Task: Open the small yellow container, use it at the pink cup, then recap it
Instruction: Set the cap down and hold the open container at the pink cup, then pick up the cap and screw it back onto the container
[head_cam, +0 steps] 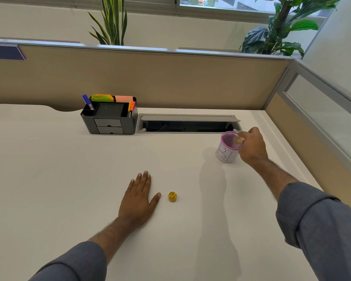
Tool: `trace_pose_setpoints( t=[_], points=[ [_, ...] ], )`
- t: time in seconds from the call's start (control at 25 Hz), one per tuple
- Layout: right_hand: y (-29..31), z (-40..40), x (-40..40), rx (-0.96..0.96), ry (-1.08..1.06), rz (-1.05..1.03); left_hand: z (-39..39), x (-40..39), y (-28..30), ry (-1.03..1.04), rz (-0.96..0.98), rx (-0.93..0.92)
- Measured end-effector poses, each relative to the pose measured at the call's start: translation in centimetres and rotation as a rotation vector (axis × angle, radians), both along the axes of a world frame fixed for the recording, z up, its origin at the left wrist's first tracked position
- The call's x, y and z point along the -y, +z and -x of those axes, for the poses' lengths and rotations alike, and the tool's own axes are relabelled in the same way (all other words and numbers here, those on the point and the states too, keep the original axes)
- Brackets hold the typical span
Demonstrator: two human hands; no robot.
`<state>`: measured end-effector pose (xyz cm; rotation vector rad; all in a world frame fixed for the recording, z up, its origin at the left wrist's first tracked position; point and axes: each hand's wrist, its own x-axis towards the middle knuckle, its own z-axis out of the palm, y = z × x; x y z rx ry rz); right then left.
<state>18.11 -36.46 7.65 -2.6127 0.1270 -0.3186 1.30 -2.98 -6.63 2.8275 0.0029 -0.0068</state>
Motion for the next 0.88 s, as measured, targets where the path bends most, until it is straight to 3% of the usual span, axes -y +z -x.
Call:
trace_pose_setpoints(
  t=[0.2, 0.28, 0.52, 0.64, 0.88],
  points=[
    [-0.1, 0.2, -0.1, 0.021, 0.056, 0.137, 0.0, 0.1, 0.3, -0.003, 0.014, -0.001],
    [-0.3, 0.4, -0.1, 0.011, 0.030, 0.076, 0.1, 0.2, 0.5, -0.003, 0.048, 0.009],
    [0.2, 1.3, -2.3, -0.049, -0.218, -0.876, -0.5, 2.4, 2.1, -0.131, 0.157, 0.127],
    [0.1, 2.8, -3.3, -0.133, -0.170, -1.117, -1.1, 3.7, 2.3, -0.184, 0.153, 0.097],
    [-0.4, 5.2, -4.5, -0.262, 0.005, -1.478, -1.1, 4.4, 3.0, -0.073, 0.239, 0.163]
  ],
)
